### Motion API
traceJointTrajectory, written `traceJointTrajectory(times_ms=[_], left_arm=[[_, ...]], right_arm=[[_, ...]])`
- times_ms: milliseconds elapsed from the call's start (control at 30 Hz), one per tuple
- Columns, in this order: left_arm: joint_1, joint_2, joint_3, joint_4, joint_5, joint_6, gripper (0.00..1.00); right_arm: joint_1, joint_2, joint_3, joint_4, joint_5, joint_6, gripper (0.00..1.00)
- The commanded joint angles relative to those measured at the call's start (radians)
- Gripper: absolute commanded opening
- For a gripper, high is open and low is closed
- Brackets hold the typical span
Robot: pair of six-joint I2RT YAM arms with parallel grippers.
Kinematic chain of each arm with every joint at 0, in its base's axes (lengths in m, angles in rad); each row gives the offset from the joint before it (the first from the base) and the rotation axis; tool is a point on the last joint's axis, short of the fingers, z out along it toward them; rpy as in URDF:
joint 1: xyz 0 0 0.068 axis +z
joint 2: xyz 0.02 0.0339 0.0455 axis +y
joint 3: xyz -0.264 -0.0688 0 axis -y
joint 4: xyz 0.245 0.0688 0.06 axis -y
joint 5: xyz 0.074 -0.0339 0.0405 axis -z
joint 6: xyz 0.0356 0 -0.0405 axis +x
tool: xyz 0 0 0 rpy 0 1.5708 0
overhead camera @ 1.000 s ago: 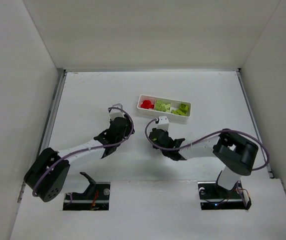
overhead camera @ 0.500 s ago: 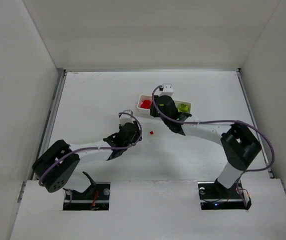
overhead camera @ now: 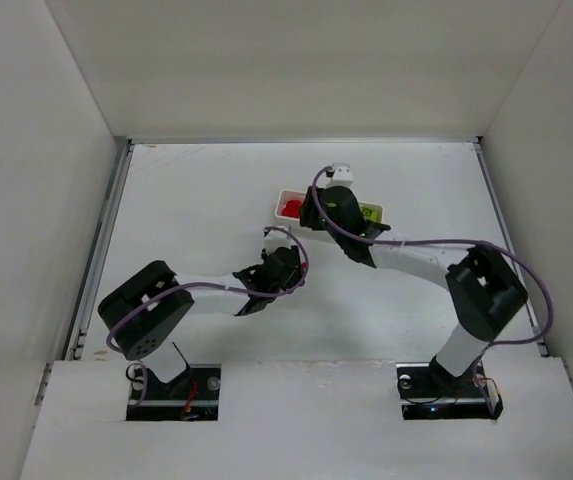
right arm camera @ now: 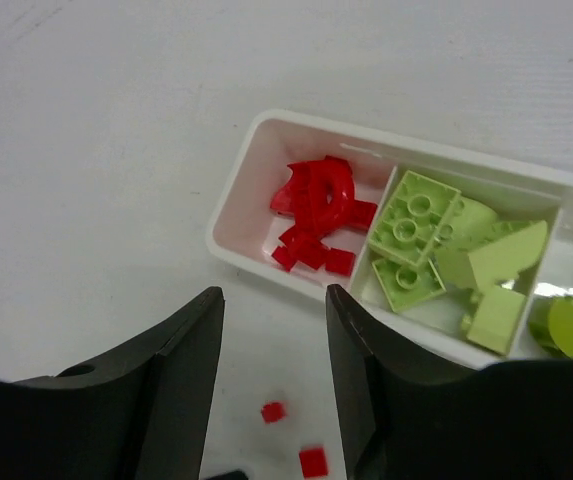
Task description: Sort the legos into containers by color
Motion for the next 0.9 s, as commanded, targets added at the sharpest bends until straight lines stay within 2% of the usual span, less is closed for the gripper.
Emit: traceJointTrajectory(times_ms=[0, 200, 367, 567, 867], left_arm=[[-0.026, 0.039, 0.075, 0.027, -0.025, 0.009, 0.37], [-0.049, 0.12, 0.144, -0.011, -0.111, 0.029, 0.37], [-0.062, 0.145, 0.167, -0.051, -0.128, 0.03, 0.37], [-0.064, 0.192, 0.205, -0.071, -0.154, 0.04, 0.37], [-0.064, 0.241, 0.245, -0.111, -0.176, 0.067, 0.28]], right_arm=[[0.001, -0.15, -0.127, 0.085, 0.008, 0.019, 0.51], [-0.003, -0.309, -0.374, 0.145, 0.031, 0.074, 0.51], [-0.008, -0.386, -0.505, 0.159, 0.039, 0.097, 0.51], [-0.008, -0.429, -0.579, 0.177, 0.041, 0.116, 0.51], [-0.019, -0.474, -0.623, 0.18, 0.038, 0.131, 0.51]])
